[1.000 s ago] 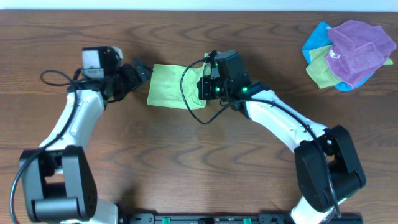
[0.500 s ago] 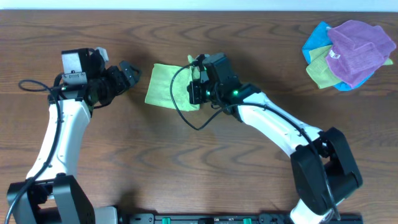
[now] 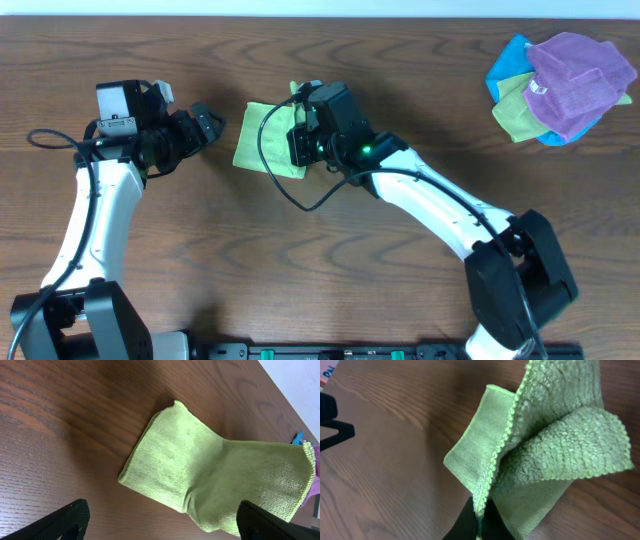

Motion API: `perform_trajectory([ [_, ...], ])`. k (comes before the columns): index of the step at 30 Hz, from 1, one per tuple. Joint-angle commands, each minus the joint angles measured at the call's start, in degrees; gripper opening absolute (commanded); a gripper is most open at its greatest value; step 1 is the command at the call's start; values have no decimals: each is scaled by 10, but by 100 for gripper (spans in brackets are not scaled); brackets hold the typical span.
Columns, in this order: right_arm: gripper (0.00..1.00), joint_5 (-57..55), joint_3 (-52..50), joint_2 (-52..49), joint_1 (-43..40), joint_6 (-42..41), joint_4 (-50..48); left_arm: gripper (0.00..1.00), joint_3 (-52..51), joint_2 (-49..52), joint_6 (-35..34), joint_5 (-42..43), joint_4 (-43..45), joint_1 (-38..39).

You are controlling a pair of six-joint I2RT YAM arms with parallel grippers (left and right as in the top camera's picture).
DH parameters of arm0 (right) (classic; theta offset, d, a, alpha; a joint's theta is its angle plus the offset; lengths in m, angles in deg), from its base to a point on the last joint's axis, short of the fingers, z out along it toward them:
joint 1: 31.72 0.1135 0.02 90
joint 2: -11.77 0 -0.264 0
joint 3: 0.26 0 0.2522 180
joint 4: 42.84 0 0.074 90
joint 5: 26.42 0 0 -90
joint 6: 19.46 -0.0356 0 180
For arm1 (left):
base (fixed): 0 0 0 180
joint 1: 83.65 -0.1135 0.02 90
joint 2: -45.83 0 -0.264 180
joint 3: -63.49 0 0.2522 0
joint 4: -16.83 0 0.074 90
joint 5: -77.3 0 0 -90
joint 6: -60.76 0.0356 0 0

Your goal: Fold the cloth

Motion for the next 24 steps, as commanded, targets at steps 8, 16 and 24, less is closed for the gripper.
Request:
perform_trajectory([
  [8,1,-13,8,-47,9,12,-4,95,12,-7,32,-13,-24,-6],
  [16,1,-13,9,-50,26,12,-33,95,12,-7,38,-13,-25,-9],
  [24,2,-21,9,-68,43,12,-38,95,12,-7,40,-13,-26,-9],
])
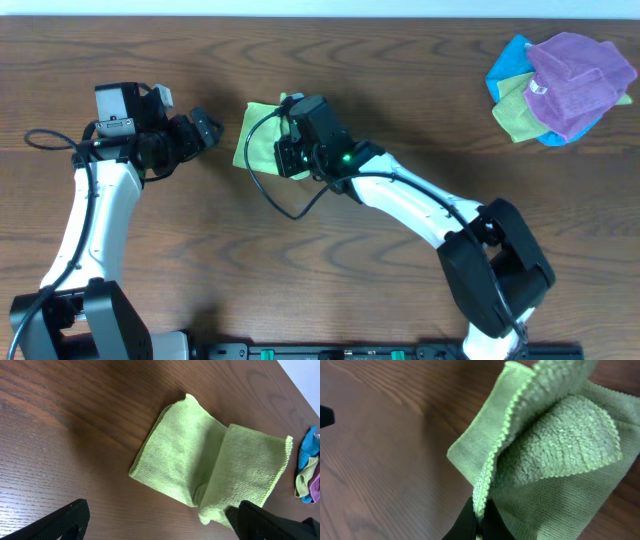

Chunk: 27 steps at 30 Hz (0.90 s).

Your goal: Fold the cloth

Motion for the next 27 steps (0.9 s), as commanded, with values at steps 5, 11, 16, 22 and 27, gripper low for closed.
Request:
perform_trajectory([
  [5,2,-36,9,-31,10,10,-4,95,12,-7,13,-4,-6,-3],
  [11,2,-54,9,-31,10,18,-19,95,12,-7,12,-3,-6,-3],
  [16,3,-60,9,-31,10,18,-54,95,12,-7,12,-3,-7,-3],
  [22,2,-60,9,-33,13,18,-60,95,12,-7,12,-3,-8,-3],
  [27,43,-58,9,-40,19,18,-63,95,12,-7,13,-3,-8,-3],
])
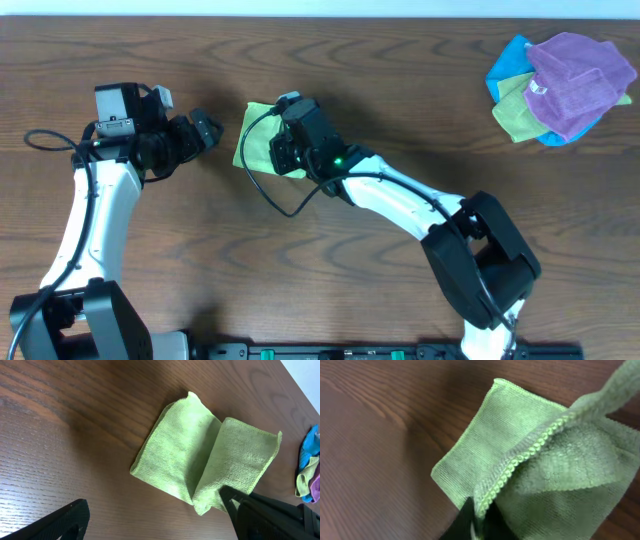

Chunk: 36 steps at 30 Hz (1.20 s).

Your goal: Fold the cloth

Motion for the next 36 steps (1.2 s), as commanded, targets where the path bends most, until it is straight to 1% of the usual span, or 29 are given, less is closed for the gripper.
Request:
perform_trajectory([
  [1,65,-3,9,-8,11,11,-2,95,12,-7,12,-3,-2,-3],
  [2,96,2,9,-9,14,14,-3,95,12,-7,12,-3,-2,-3],
  [3,99,8,9,-9,14,17,-3,95,12,-7,12,-3,-2,-3],
  [9,99,34,9,-9,16,17,-9,95,12,-7,12,-4,-2,-3],
  [13,99,64,9,-8,17,12,-39,95,12,-7,12,-4,-2,-2],
  [17,99,64,12,-8,19,-8,-72,95,12,-7,12,-4,-2,-2],
  [21,99,68,40,2,19,-15,-63,95,12,-7,12,-7,-2,-2],
  [25,99,67,64,12,19,-15,-16,95,12,-7,13,-15,-2,-3],
  [27,99,56,70,14,19,-16,27,95,12,-7,13,-15,-2,-2],
  [29,99,16,72,14,19,-19,85,95,12,-7,12,-14,-6,-2],
  [31,99,-6,72,14,19,-20,128,95,12,-7,12,-12,-20,-2],
  [33,99,-6,72,14,17,-20,166,95,12,-7,13,-12,-54,-1],
  [34,99,-6,72,14,17,-29,181,95,12,-7,13,-12,-68,-1],
  [36,99,-6,72,14,17,-72,195,95,12,-7,28,-2,-87,-1],
])
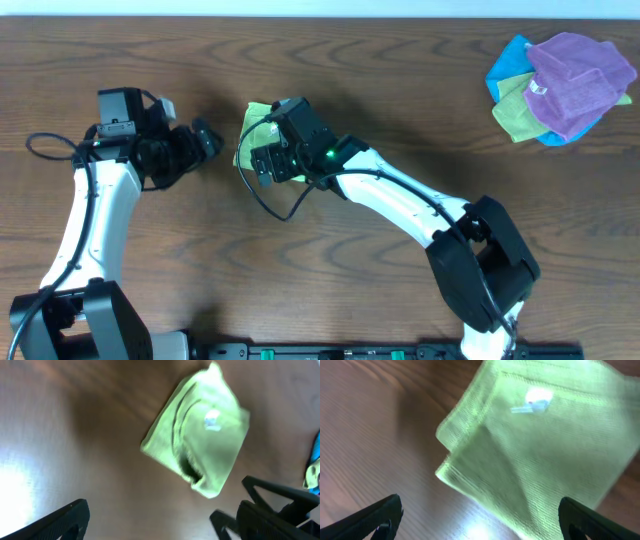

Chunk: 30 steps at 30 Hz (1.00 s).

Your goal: Fold the cloth

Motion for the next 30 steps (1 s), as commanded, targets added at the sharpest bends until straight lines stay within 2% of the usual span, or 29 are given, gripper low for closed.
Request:
perform_trajectory([
  [1,99,-16,7,12,4,-73,15,95,11,-7,39,19,-18,-1],
  [4,99,-31,7,21,3,-129,27,95,11,-7,70,64,-52,3],
  [7,99,-111,8,44,0,-128,52,95,9,-7,80,66,-112,26],
  [9,99,-148,8,57,-6,-122,66,95,1,-7,76,69,-119,52],
  [12,99,-183,8,65,-20,-80,68,95,-6,-5,21,67,-93,101],
  [16,99,-188,8,65,-46,-76,78,95,-14,16,-107,14,-7,156],
  [21,99,-188,8,67,-75,-66,76,95,-14,76,-237,-6,-21,160],
  [24,99,-188,8,67,-85,-55,74,95,-14,98,-321,-21,1,161],
  [27,99,-188,8,67,-94,-43,73,95,-14,113,-390,-28,64,168],
  [30,99,-188,8,67,-99,-28,73,95,-14,117,-426,-31,132,172],
])
